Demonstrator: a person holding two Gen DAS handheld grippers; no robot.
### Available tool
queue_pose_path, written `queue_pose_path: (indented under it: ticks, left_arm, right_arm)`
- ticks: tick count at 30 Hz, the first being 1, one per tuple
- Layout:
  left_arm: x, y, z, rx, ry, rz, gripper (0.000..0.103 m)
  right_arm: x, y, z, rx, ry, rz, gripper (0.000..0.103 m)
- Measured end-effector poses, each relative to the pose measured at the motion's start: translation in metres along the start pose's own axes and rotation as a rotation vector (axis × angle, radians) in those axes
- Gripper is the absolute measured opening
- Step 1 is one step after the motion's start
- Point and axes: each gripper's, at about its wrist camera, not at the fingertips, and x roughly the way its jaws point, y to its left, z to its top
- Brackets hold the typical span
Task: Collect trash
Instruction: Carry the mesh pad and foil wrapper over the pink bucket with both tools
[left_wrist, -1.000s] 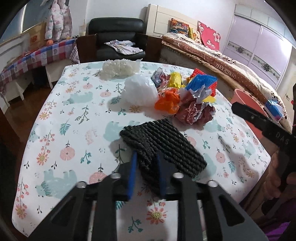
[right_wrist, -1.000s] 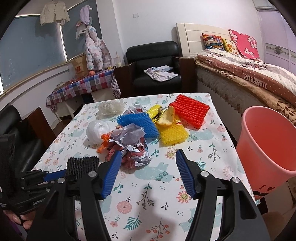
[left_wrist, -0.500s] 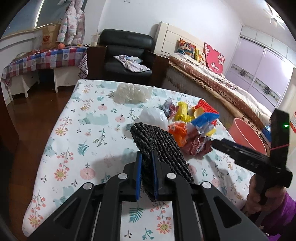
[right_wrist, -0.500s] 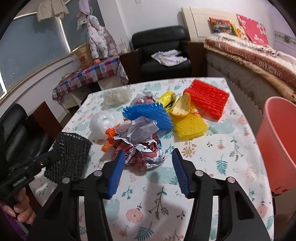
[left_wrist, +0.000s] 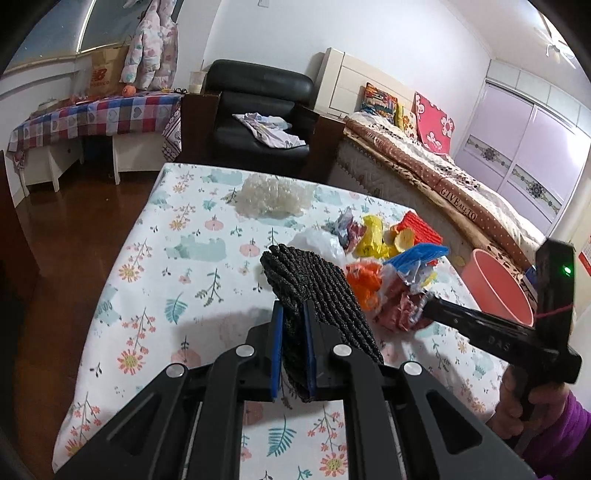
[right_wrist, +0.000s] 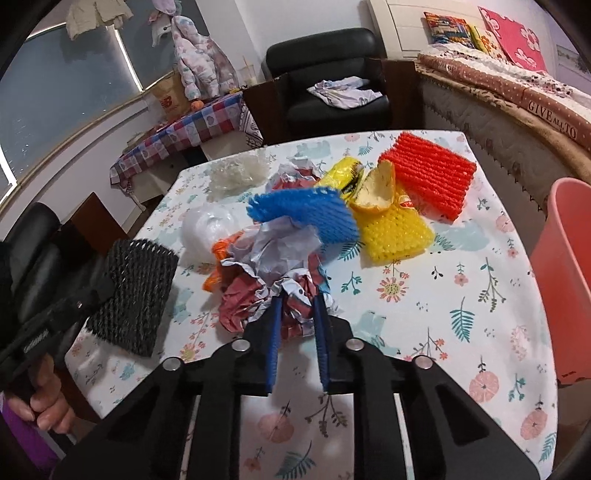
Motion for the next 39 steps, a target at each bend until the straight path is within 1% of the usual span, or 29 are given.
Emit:
queue_pose_path:
  ticks: [7,14,19,29,39]
  left_arm:
    - [-0.007,-0.008,0.016,0.001,-0.029,-0.002,0.009]
    - [-0.007,-0.035,0.037,0.024,-0.05,-0.033,0.009]
    - [0.001,-0.064,0.051,0.056,-0.054,-0.07,0.009]
    - [0.037,-0.136,0.078,0.135,-0.028,-0.161,0.009]
    - [0.061,-0.2,0.085,0.219,-0.006,-0.251,0.009]
  right_arm:
    - [-0.039,0.005,-0.004,-0.052,-0.027,0.019,0.016]
    - [-0.076,-0.012,-0.001,-0.019,-0.091,-0.008,0.016]
    - [-0.092,-0.039,0.005,0.036,-0.13,-0.058,0.016]
    - [-0.112,-0.102,0.008,0.166,-0.176,-0.171,0.016]
    - [-0.135,-0.145,0.002,0.249,-0.235,-0.275,0.016]
